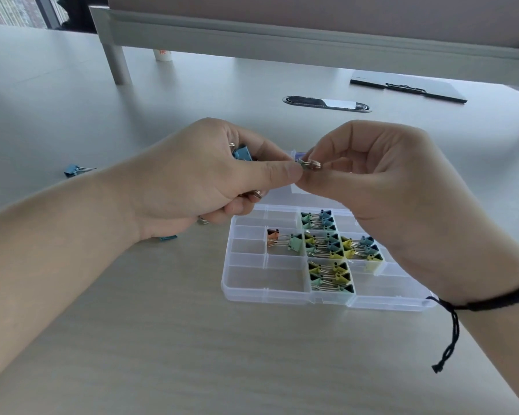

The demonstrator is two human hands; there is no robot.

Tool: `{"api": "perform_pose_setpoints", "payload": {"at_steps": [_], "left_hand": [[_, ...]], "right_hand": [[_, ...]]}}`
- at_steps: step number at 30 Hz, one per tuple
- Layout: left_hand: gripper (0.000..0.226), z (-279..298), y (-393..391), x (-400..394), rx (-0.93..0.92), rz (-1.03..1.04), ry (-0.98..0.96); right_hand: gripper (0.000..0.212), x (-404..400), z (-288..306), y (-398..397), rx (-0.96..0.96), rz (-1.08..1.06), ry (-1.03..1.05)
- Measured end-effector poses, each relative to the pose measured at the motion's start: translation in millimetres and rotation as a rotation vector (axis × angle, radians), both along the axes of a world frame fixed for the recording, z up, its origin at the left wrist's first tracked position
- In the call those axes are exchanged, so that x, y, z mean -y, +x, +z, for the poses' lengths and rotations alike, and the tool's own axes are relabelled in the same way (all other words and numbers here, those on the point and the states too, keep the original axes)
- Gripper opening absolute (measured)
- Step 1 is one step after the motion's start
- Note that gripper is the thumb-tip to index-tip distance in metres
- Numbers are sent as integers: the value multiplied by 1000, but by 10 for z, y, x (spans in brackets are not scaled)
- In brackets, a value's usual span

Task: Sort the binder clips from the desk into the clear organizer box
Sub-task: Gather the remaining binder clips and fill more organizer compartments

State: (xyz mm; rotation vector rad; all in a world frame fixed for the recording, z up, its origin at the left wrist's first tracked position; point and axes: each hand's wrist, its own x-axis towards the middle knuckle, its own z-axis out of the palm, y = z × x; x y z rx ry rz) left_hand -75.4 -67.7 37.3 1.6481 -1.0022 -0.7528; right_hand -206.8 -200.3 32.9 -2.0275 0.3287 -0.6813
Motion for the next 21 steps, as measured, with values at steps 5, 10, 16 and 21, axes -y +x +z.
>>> {"api": "perform_pose_setpoints", "payload": {"at_steps": [5, 10, 16, 21], "left_hand": [[29, 24, -7, -13, 11, 0, -34], [31, 45, 12, -34, 24, -33, -34], [21, 51, -1, -41, 133, -13, 15], [12, 90, 24, -79, 425, -32, 133]], "right_hand": [[13, -34, -20, -8, -25, -22, -10], [22, -38, 11, -11, 0, -51, 44], [12, -23, 38, -19, -101, -25, 5], [9, -22, 64, -57, -184, 22, -232]]}}
